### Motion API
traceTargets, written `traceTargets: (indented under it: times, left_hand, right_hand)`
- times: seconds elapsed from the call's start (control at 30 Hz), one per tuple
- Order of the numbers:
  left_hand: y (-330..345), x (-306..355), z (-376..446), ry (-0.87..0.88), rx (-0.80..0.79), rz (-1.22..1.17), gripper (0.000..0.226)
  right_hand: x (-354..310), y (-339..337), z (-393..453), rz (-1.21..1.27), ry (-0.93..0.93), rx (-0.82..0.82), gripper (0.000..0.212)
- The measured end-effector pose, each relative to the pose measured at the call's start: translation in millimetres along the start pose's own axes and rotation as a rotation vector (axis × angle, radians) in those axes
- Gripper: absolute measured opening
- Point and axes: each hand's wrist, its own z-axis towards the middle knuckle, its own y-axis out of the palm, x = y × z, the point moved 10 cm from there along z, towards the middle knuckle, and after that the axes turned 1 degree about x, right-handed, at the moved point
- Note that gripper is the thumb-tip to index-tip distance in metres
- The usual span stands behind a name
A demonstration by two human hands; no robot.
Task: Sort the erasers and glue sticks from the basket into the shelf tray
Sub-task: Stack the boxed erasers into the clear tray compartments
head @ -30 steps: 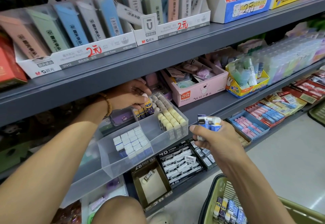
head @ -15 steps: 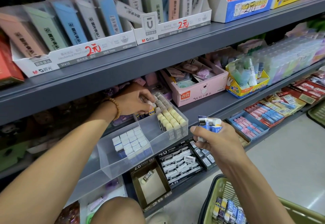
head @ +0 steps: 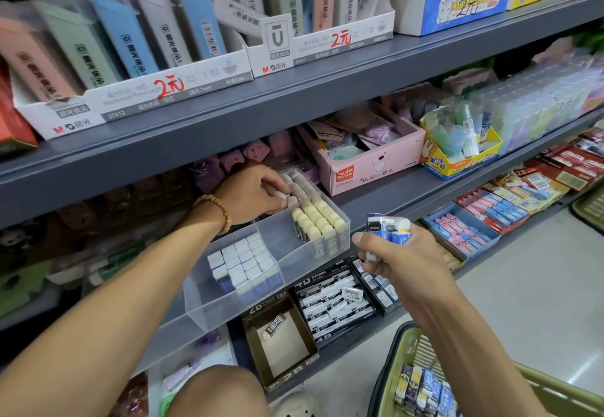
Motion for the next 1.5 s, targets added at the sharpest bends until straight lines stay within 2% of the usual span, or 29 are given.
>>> traceTargets:
  times: [0.07,0.2,0.3,0.53,0.73,0.8,0.97,1.1,1.2,1.33,1.43,1.5]
  left_hand:
    - [1,-2,-1,0.003,-0.021,-0.028,0.013]
    - [7,13,-3,0.095,-0.118,0.064,0.015]
    - [9,7,0,0.068,-0.161,0.051,0.016]
    - [11,9,2,0.082,-0.083,0.01,0.014]
    - [8,-7,0,0.015,-0.091,-0.137,0.014]
    - [8,-7,1,0.008,-0.105,-0.115,0.016]
    - [-3,3,5,0.043,-0.09,-0.038,0.017]
    - [-10,9,3,0.077,-0.072,-0.097,0.018]
    - [-15,10,4,0.109,-0.003,-0.175,0.026]
    - [4,7,7,0.056,-0.074,-0.147,0.022]
    - [8,1,8,0.028,-0.064,-0.122,0.014]
    - [12,4,9,0.059,-0.092,-0.117,0.019]
  right_hand:
    - [1,1,1,-0.006,0.002,-0.004,0.019]
    - [2,2,1,-0.005,0.003,-0.003,0.019]
    - [2,3,1,-0.003,0.004,-0.008,0.019]
    - [1,0,3,0.019,0.008,0.004,0.02]
    - [4,0,2,0.012,0.013,0.004,0.02]
    - [3,-2,2,0.019,0.012,0.004,0.02]
    - [4,-8,2,0.0,0.006,0.021,0.019]
    - [5,-13,3,0.006,0.015,0.034,0.018]
    - [7,-13,3,0.013,0.024,0.029,0.018]
    - [10,-14,4,0.029,0.029,0.041,0.02]
    - [11,-14,4,0.03,0.031,0.036,0.019]
    - [11,-15,4,0.036,0.035,0.043,0.019]
